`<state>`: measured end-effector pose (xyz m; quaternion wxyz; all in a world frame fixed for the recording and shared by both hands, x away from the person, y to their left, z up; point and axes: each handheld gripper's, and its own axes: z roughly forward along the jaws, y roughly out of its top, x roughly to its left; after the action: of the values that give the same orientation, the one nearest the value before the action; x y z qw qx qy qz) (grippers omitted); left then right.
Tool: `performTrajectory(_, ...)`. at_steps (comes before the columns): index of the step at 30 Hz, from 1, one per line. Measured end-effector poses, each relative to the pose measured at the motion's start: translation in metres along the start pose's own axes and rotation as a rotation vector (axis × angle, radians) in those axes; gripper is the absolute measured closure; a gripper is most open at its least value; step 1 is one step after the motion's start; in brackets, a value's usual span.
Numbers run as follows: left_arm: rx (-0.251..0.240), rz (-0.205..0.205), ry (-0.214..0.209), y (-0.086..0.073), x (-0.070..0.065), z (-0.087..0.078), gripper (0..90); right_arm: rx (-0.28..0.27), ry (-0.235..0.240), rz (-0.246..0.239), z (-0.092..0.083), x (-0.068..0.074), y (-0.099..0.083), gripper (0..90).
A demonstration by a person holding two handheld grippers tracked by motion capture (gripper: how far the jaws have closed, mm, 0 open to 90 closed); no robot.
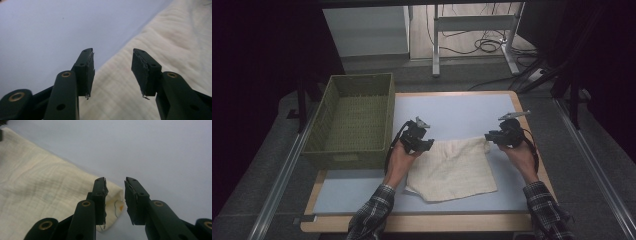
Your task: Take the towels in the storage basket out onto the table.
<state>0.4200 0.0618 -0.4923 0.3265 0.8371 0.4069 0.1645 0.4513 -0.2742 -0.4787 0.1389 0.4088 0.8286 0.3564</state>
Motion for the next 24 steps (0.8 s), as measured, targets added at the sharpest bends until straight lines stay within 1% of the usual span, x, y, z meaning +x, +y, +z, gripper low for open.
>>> performTrajectory(1, 0.000, 0.000, 0.000, 0.000, 0.000, 0.000, 54.4, 0.000, 0.000, 0.000, 0.000, 0.000, 0.000, 69.9)
performTrajectory(2, 0.017, -0.008, 0.001, 0.001, 0.004, 0.004, 54.4, -0.003, 0.007, -0.003, 0.001, 0.000, 0.001, 69.6)
performTrajectory(3, 0.030, -0.024, 0.004, 0.001, 0.007, 0.007, 53.8, -0.002, 0.009, -0.010, 0.003, 0.000, 0.003, 66.2)
performTrajectory(4, 0.044, -0.039, 0.004, 0.000, 0.010, 0.010, 51.2, 0.002, 0.005, -0.022, 0.006, 0.000, 0.003, 61.8)
performTrajectory(5, 0.069, -0.058, 0.019, -0.002, 0.013, 0.015, 46.4, 0.009, 0.000, -0.030, 0.012, -0.001, 0.003, 57.0)
performTrajectory(6, 0.069, -0.058, 0.019, -0.002, 0.013, 0.015, 44.9, 0.009, 0.000, -0.030, 0.012, -0.001, 0.003, 57.0)
performTrajectory(7, 0.085, -0.068, 0.025, -0.005, 0.015, 0.018, 44.9, 0.011, 0.009, -0.031, 0.014, -0.001, 0.003, 56.3)
performTrajectory(8, 0.096, -0.073, 0.021, -0.007, 0.016, 0.021, 43.9, 0.018, 0.018, -0.029, 0.018, -0.002, 0.001, 55.7)
performTrajectory(9, 0.111, -0.080, 0.014, -0.008, 0.016, 0.023, 42.3, 0.037, 0.039, -0.034, 0.025, -0.002, -0.002, 56.5)
performTrajectory(10, 0.128, -0.076, 0.013, -0.009, 0.016, 0.024, 42.6, 0.049, 0.047, -0.039, 0.027, -0.001, -0.003, 58.8)
performTrajectory(11, 0.143, -0.077, 0.015, -0.010, 0.014, 0.026, 42.6, 0.049, 0.047, -0.039, 0.027, -0.001, -0.003, 58.8)
performTrajectory(12, 0.150, -0.087, 0.004, -0.010, 0.014, 0.027, 44.1, 0.068, 0.048, -0.047, 0.030, 0.000, -0.005, 63.8)
performTrajectory(13, 0.143, -0.119, -0.028, -0.011, 0.015, 0.027, 49.0, 0.082, 0.044, -0.053, 0.032, 0.001, -0.007, 69.5)
performTrajectory(14, 0.142, -0.128, -0.032, -0.012, 0.015, 0.026, 55.1, 0.089, 0.045, -0.055, 0.032, 0.001, -0.008, 76.9)
performTrajectory(15, 0.145, -0.127, -0.050, -0.011, 0.015, 0.025, 62.4, 0.085, 0.056, -0.053, 0.032, 0.002, -0.009, 81.6)
performTrajectory(16, 0.150, -0.127, -0.069, -0.011, 0.015, 0.025, 73.3, 0.083, 0.063, -0.053, 0.032, 0.002, -0.009, 84.0)
performTrajectory(17, 0.153, -0.114, -0.082, -0.010, 0.014, 0.025, 85.9, 0.087, 0.063, -0.051, 0.030, 0.001, -0.007, 85.4)
performTrajectory(18, 0.153, -0.114, -0.082, -0.010, 0.014, 0.025, 86.9, 0.087, 0.063, -0.051, 0.030, 0.001, -0.007, 85.4)
performTrajectory(19, 0.147, -0.106, -0.076, -0.008, 0.013, 0.025, 86.9, 0.084, 0.060, -0.051, 0.030, 0.001, -0.006, 85.7)
performTrajectory(20, 0.129, -0.101, -0.067, -0.006, 0.014, 0.025, 87.5, 0.078, 0.058, -0.049, 0.028, 0.000, -0.004, 86.0)
performTrajectory(21, 0.091, -0.100, -0.056, -0.002, 0.017, 0.022, 87.7, 0.062, 0.037, -0.050, 0.023, -0.001, 0.001, 86.1)
performTrajectory(22, 0.091, -0.100, -0.056, -0.002, 0.017, 0.022, 87.7, 0.062, 0.037, -0.050, 0.023, -0.001, 0.001, 86.1)
performTrajectory(23, 0.052, -0.097, -0.040, 0.003, 0.019, 0.018, 87.8, 0.040, 0.012, -0.054, 0.017, -0.003, 0.009, 86.1)
performTrajectory(24, -0.023, -0.082, -0.017, 0.012, 0.020, 0.008, 87.8, 0.027, 0.005, -0.054, 0.013, -0.004, 0.013, 86.1)
